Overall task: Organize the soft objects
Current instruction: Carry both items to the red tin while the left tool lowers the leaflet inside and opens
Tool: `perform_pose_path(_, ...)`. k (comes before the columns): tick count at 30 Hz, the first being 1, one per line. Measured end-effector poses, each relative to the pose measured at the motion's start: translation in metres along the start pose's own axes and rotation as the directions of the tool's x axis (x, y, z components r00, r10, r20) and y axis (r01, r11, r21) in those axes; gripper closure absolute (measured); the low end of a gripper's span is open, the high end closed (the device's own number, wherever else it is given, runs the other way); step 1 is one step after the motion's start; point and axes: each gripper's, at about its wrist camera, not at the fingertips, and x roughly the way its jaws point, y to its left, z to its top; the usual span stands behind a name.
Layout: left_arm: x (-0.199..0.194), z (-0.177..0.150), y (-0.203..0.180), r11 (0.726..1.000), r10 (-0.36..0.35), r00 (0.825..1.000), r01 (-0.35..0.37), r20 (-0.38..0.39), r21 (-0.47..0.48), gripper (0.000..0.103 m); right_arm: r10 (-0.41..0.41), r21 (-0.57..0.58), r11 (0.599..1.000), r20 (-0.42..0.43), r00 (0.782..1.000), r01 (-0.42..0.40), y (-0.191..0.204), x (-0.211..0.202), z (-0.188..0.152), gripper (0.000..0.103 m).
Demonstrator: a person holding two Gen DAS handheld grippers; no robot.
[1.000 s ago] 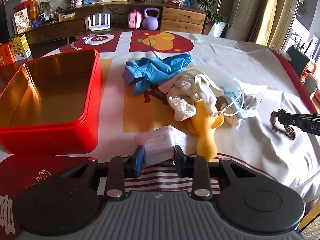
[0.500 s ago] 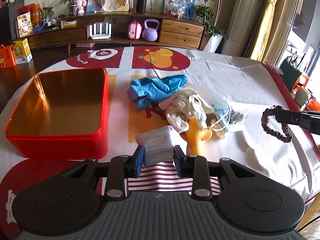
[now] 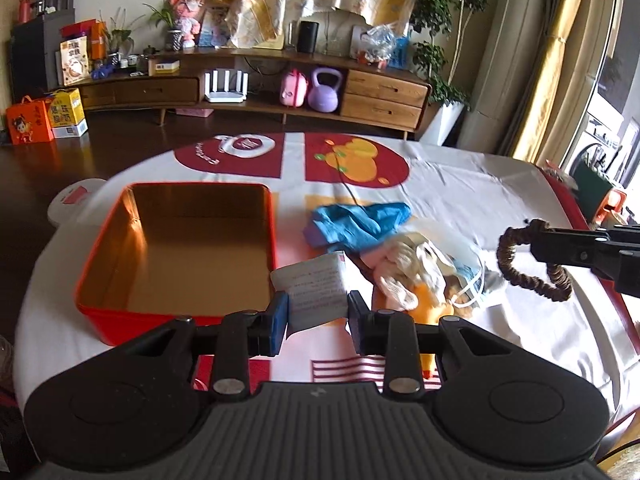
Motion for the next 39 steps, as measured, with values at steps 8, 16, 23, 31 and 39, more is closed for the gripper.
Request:
perform_pose_path(8, -0.01, 0.018, 0.03, 0.999, 0.035, 0.999, -0.035, 0.02, -0.018, 0.072, 0.06, -0.041, 0.997, -0.004, 0.998, -0.06, 0.036, 0.029, 0.027, 0.095)
perform_pose_path(16, -0.002, 0.034, 0.063, 0.995, 0.097, 0.995, -0.096, 0.025, -0.018, 0.072, 0.117, -0.068, 0.991, -0.031, 0.993, -0.119, 0.069, 0.068, 0.046, 0.095)
perform_pose_path(23, 0.017, 0.048, 0.094, 0.989, 0.148, 0.989, -0.148, 0.017, -0.011, 0.072, 0.142, -0.1, 0.984, -0.059, 0.988, -0.147, 0.094, 0.102, 0.056, 0.095)
perform_pose_path(31, 0.051, 0.059, 0.128, 0.985, 0.172, 0.985, -0.173, -0.025, -0.016, 0.072, 0.145, -0.141, 0.977, -0.11, 0.983, -0.16, 0.114, 0.147, 0.054, 0.095)
perform_pose_path(39, 0.087, 0.066, 0.145, 0.989, 0.143, 0.988, -0.145, -0.055, -0.028, 0.072, 0.137, -0.168, 0.972, -0.177, 0.975, -0.167, 0.119, 0.185, 0.038, 0.095)
